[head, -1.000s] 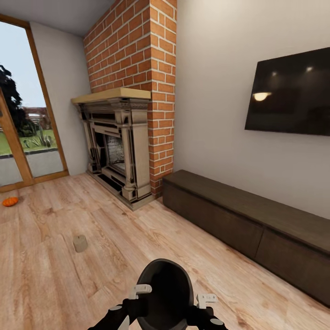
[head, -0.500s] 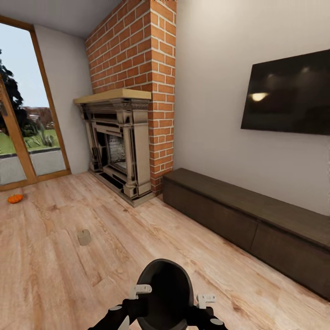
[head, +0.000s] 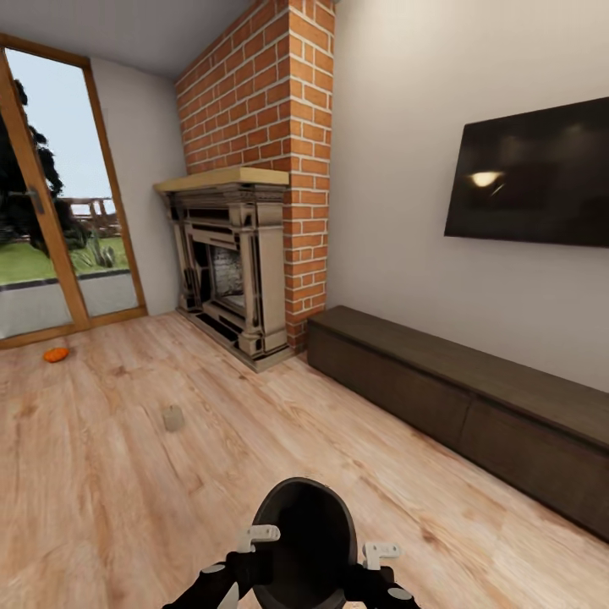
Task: Place each of the two pumpkins and all three candles from the living room inside a cabinet in the living room (use any cabinet), then make sure every cabinet is closed, and position the cauldron so it is next to a table in the living room.
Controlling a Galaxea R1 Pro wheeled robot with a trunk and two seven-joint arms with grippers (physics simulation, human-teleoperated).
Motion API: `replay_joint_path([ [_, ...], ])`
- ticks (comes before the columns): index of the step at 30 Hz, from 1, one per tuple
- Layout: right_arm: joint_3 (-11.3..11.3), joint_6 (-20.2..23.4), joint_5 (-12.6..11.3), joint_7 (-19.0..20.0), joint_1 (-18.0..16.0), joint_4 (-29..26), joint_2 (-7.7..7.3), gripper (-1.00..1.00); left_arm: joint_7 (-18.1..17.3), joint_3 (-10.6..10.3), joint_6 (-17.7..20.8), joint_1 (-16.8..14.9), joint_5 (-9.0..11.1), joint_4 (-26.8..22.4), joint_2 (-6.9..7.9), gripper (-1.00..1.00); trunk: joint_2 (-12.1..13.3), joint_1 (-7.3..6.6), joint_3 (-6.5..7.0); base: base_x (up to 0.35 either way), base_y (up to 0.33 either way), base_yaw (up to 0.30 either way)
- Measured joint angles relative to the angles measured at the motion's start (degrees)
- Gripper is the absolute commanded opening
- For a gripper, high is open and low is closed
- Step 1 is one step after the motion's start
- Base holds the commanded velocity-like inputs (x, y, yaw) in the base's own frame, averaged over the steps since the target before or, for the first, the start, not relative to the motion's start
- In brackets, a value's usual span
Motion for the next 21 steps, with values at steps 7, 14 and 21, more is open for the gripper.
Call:
replay_joint_path([
  [7, 0.0, 0.0, 0.0, 0.0, 0.0, 0.0, 0.0, -1.0, 0.0, 0.0, 0.0, 0.0, 0.0, 0.0, 0.0, -1.0, 0.0, 0.0, 0.0, -0.286, -0.136, 0.265],
  [14, 0.0, 0.0, 0.0, -0.1, 0.0, 0.0, 0.03, -1.0, 0.0, 0.0, -0.1, 0.0, 0.0, 0.0, 0.01, -1.0, 0.0, -0.03, 0.0, -0.136, -0.053, 0.274],
  [21, 0.0, 0.0, 0.0, -0.1, 0.0, -0.1, 0.03, -1.0, 0.0, 0.0, -0.1, 0.0, 0.0, 0.0, 0.01, -1.0, 0.0, 0.0, 0.0, -0.239, -0.002, 0.275],
])
